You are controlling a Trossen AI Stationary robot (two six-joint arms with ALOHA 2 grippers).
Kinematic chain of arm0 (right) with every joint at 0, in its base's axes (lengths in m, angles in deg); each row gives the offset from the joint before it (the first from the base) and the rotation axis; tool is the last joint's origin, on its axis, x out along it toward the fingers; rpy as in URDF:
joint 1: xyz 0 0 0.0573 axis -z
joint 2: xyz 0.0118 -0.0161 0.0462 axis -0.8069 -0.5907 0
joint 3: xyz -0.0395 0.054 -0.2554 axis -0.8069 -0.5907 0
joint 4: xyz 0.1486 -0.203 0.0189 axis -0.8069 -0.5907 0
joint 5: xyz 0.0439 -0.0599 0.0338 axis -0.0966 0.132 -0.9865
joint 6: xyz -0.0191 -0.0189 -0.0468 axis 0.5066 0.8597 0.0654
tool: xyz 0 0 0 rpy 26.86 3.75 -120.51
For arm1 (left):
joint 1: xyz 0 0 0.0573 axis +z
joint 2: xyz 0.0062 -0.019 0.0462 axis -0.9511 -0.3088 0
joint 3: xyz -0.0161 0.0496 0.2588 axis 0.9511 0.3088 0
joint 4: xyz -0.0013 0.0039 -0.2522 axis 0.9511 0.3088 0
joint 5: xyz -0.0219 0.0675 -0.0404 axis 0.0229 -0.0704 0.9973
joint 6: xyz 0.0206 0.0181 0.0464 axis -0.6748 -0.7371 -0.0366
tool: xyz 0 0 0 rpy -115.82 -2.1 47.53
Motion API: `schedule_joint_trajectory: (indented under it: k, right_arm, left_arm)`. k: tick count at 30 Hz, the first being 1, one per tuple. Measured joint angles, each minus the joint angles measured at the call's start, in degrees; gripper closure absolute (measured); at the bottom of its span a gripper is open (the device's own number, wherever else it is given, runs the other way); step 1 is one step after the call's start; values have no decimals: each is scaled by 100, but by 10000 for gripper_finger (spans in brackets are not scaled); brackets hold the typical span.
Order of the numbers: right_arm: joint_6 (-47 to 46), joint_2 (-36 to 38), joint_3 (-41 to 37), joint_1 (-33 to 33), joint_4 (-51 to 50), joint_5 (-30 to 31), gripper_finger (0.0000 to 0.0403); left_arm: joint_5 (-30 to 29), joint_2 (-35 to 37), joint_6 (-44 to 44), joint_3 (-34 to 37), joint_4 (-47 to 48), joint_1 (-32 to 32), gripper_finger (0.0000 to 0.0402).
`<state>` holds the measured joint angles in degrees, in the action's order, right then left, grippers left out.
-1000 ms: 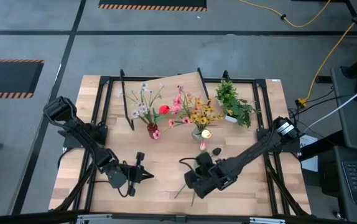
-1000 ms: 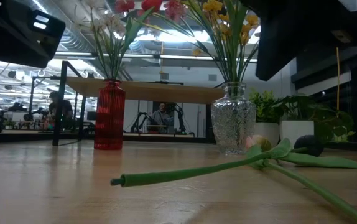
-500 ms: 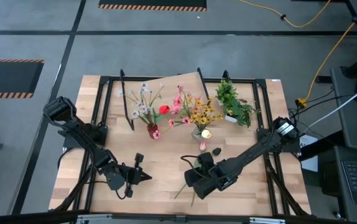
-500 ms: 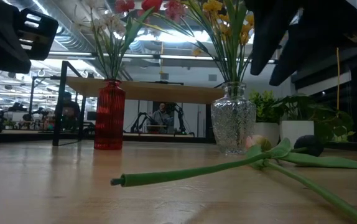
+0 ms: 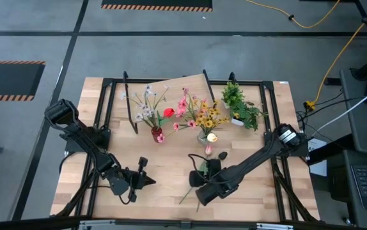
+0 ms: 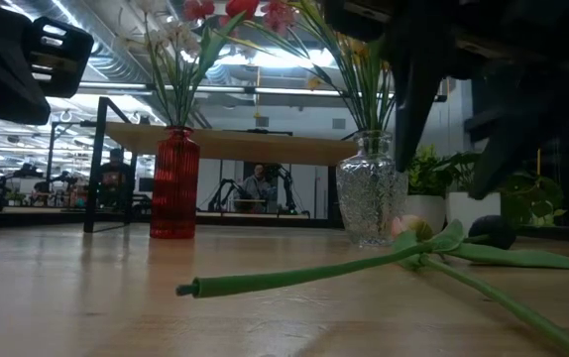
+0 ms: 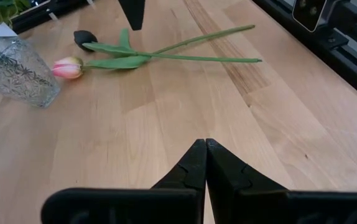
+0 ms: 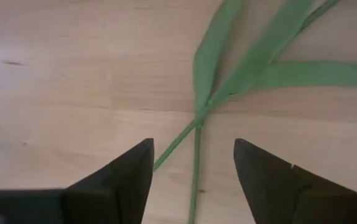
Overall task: Pick and place flowers into a vace then onto a shelf
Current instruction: Put the black flower into the red flower vase
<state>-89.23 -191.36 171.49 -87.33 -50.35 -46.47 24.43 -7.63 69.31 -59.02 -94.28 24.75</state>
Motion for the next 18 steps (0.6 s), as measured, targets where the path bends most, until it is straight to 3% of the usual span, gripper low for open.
schedule_joint_trajectory:
  k: [18]
  right_arm:
    - [-703,-409,2,177,81,398,178]
  left_arm:
    - [15,0,107,0,-11,0,396]
